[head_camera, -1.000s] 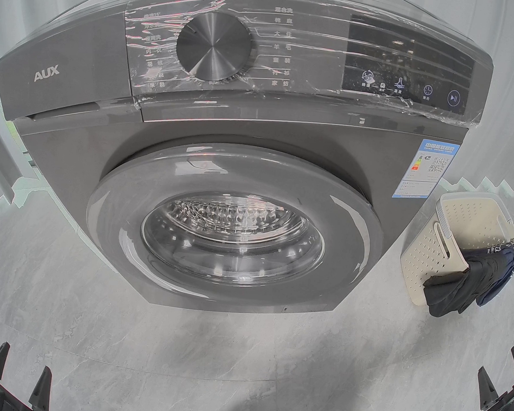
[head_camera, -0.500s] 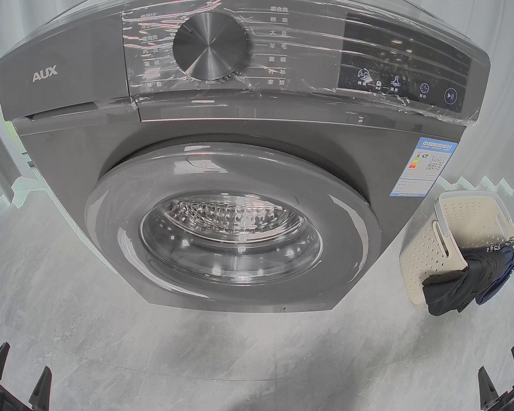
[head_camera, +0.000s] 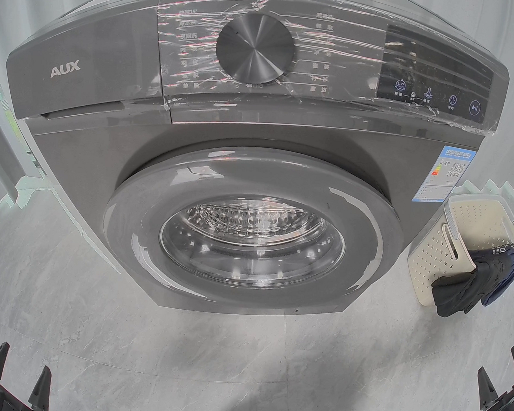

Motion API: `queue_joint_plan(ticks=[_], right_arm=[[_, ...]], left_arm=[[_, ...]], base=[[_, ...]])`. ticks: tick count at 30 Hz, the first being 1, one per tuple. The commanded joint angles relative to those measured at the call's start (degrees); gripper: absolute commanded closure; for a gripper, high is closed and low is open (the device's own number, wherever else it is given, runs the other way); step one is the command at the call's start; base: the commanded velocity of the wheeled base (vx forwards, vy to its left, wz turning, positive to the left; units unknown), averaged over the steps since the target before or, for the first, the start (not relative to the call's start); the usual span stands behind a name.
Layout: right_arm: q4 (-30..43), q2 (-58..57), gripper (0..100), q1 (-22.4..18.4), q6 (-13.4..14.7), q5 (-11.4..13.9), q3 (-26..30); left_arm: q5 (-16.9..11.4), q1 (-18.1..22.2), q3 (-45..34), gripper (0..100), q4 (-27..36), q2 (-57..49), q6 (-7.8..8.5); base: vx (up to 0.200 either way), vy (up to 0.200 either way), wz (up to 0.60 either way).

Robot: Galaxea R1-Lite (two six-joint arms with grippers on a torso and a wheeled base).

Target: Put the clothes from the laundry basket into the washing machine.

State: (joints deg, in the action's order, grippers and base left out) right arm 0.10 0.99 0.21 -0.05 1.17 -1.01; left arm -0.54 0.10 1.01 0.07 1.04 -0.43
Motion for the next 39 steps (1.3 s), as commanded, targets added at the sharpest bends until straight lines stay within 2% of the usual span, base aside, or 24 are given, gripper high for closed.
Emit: queue_joint_plan(ticks=[1, 2, 14, 16, 17, 19, 20, 22, 23, 24, 25, 27, 29, 30, 35, 39], right_arm=[[-0.10, -0.99, 0, -0.03, -1.09, 0.15, 0.92], [-0.10, -0.99, 0, -0.03, -1.97, 0.24, 0.92], [-0.54, -0.99, 0, -0.12, -2.06, 0.24, 1.01], [-3.96, -0.99, 0, -0.12, -2.50, 0.32, -2.15], [-7.66, 0.33, 0, -0.47, -2.24, 0.68, -9.62], [-7.30, 8.33, 0, -0.47, -1.71, 1.55, -18.32], [-5.63, 11.67, 0, -0.21, -1.62, 2.78, -20.35], [-3.70, 14.13, 0, 0.67, -1.53, 5.42, -20.35], [-3.35, 17.03, 0, 1.99, -1.45, 7.36, -18.76], [-3.44, 17.47, 0, 2.17, -1.45, 7.53, -18.50], [-5.20, 23.27, 0, 4.01, -1.18, 8.59, -16.04], [-11.00, 29.51, 0, 6.12, -0.65, 8.85, -13.84], [-12.14, 30.83, 0, 6.56, -0.39, 8.85, -13.49], [-17.85, 37.86, 0, 9.90, 2.77, 9.20, -12.87], [-24.44, 47.79, 0, 20.01, 7.61, 8.76, -13.14], [-25.50, 52.98, 0, 21.41, 7.78, 8.67, -13.49]], left_arm=[[0.01, -0.01, -0.92, 0, 0.01, -1.04, -0.01], [0.01, -0.01, -0.84, 0, 0.01, -1.04, -0.01], [0.01, -0.01, -0.92, 0, 0.01, -1.04, -0.01], [0.01, -0.01, -0.92, 0, 0.01, -1.04, -0.01], [0.01, -0.01, -0.92, 0, 0.01, -1.04, -0.10], [-0.08, -0.01, -0.92, 0, 0.01, -1.04, 0.08], [-0.08, -0.01, -0.92, 0, 0.01, -1.04, 0.08], [0.01, -0.01, -0.92, 0, 0.01, -1.04, 0.08], [-0.08, -0.01, -0.92, 0, 0.01, -1.04, -0.01], [-0.08, -0.01, -0.92, 0, 0.01, -1.04, -0.01], [-0.08, -0.01, -0.92, 0, 0.01, -1.04, -0.01], [-0.08, -0.01, -0.92, 0, 0.01, -1.04, -0.01], [-0.08, -0.01, -0.92, 0, 0.01, -1.04, -0.01], [-0.08, -0.01, -0.84, 0, 0.01, -1.04, -0.01], [-0.08, -0.01, -0.92, 0, 0.01, -1.04, -0.01], [-0.08, -0.01, -0.92, 0, 0.01, -1.04, -0.01]], base=[[0.000, 0.000, 0.00], [0.000, 0.000, 0.00], [0.000, 0.000, 0.00], [0.000, 0.000, 0.00], [0.000, 0.000, 0.00], [0.000, 0.000, 0.00], [0.000, 0.000, 0.00], [0.000, 0.000, 0.00], [0.000, 0.000, 0.00], [0.000, 0.000, 0.00], [0.000, 0.000, 0.00], [0.000, 0.000, 0.00], [0.000, 0.000, 0.00], [0.000, 0.000, 0.00], [0.000, 0.000, 0.00], [0.000, 0.000, 0.00]])
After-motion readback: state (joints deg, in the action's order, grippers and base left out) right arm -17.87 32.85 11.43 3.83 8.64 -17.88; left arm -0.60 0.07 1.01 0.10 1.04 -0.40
